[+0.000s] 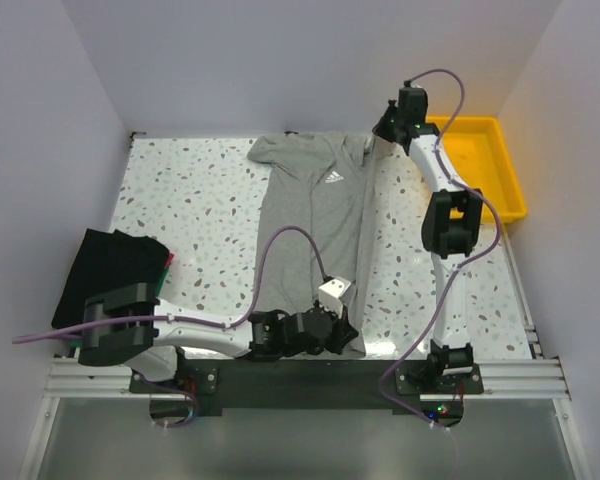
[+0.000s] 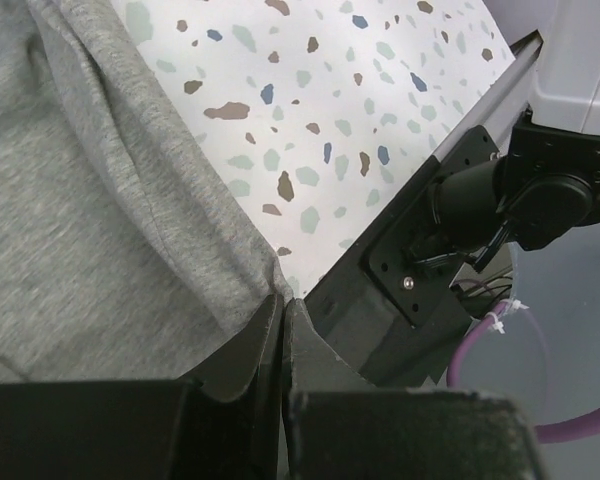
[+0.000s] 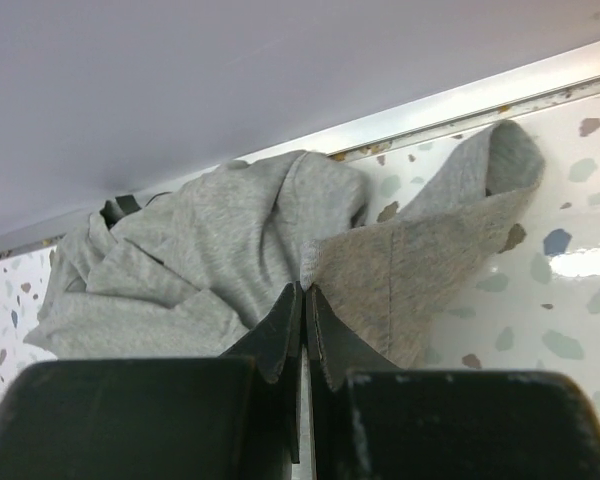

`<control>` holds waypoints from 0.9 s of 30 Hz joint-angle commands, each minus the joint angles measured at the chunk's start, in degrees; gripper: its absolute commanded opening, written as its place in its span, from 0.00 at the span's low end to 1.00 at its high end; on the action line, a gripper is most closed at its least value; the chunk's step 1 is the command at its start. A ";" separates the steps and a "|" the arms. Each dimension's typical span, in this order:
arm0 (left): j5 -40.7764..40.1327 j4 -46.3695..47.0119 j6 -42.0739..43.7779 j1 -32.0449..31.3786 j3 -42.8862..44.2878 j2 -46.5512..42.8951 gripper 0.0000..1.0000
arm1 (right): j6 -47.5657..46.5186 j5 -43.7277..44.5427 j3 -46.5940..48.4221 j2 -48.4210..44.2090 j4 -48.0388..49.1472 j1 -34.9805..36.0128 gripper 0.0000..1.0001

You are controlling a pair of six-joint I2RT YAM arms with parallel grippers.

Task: Fold and stack the t-shirts
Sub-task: Fold the tshirt

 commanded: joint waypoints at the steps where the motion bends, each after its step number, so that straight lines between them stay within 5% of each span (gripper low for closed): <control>1: -3.62 3.20 -3.07 -1.08 -1.92 -3.02 0.00 | -3.03 2.38 2.20 -3.49 2.34 2.14 0.00; 27: -17.68 -7.35 -14.22 -8.73 -10.80 -11.03 0.00 | -8.83 6.61 7.48 0.56 3.57 12.69 0.01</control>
